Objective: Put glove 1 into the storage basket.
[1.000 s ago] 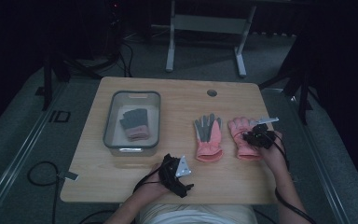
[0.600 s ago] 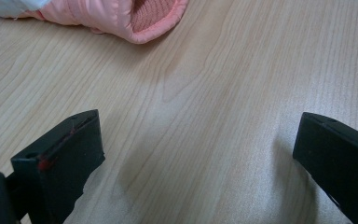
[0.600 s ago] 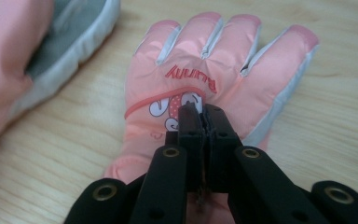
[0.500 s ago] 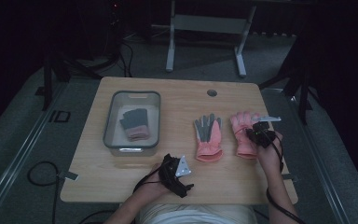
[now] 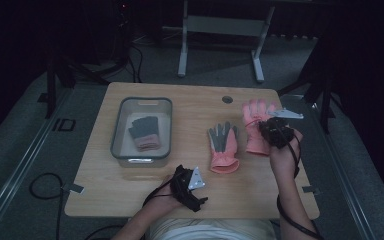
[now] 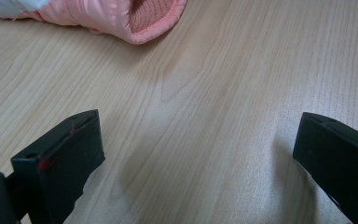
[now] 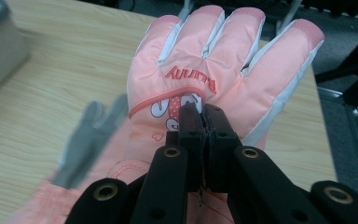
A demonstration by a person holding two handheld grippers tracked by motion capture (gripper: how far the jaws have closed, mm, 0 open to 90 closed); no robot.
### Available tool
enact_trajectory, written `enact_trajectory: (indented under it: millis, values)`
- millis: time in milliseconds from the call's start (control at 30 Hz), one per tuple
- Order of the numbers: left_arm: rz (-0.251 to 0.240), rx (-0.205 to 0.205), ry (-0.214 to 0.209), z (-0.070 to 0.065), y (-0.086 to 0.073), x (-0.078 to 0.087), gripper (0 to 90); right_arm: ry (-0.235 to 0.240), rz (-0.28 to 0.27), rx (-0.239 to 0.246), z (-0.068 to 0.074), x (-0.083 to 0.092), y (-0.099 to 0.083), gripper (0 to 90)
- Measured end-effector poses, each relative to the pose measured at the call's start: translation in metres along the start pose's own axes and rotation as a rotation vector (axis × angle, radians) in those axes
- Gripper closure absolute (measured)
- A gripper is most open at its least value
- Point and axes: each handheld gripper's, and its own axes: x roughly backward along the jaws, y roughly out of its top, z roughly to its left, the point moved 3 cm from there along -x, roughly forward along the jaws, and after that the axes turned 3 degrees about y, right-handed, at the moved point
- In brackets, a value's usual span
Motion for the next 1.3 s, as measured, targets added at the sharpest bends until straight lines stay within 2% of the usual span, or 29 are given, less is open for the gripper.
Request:
enact_trajectory:
  millis: [33,100,167,200,267,300,433,600,900,933,1300]
  values:
    - [0.000,-0.001,0.000,0.000,0.000,0.000,1.1,0.000,0.000,0.000,0.000,0.000,0.000,87.2]
    - [0.000,-0.003,-0.001,0.000,0.000,0.000,1.1,0.018,-0.013,0.000,0.010,0.000,0.004,87.3]
    - [-0.003,-0.005,0.000,0.000,0.000,0.000,1.1,0.047,-0.017,0.012,0.021,-0.003,0.007,87.2]
    - [-0.002,-0.004,-0.001,-0.001,0.000,0.001,1.1,0.058,-0.017,0.024,0.031,-0.005,0.008,87.2]
    - [0.002,-0.014,-0.001,-0.001,0.000,0.001,1.1,0.071,-0.013,0.020,0.040,-0.008,0.008,87.2]
    - [0.003,-0.015,0.003,-0.001,0.000,0.001,1.1,0.071,-0.013,0.020,0.040,-0.008,0.008,87.2]
    - [0.000,-0.010,0.001,-0.001,0.000,0.001,1.1,0.109,-0.012,0.007,0.060,-0.014,0.006,87.2]
    - [-0.005,-0.008,-0.003,-0.001,0.000,0.002,1.1,0.121,0.022,0.010,0.075,-0.022,-0.002,87.2]
    - [-0.004,-0.007,-0.004,-0.001,0.000,0.002,1.1,0.070,0.069,-0.038,0.069,-0.037,-0.020,87.2]
    - [-0.006,-0.006,-0.005,-0.001,0.000,0.002,1.1,0.075,0.091,-0.046,0.069,-0.044,-0.024,87.2]
    - [-0.006,-0.003,-0.006,-0.001,0.000,0.002,1.1,0.096,0.162,-0.042,0.079,-0.079,-0.045,86.3]
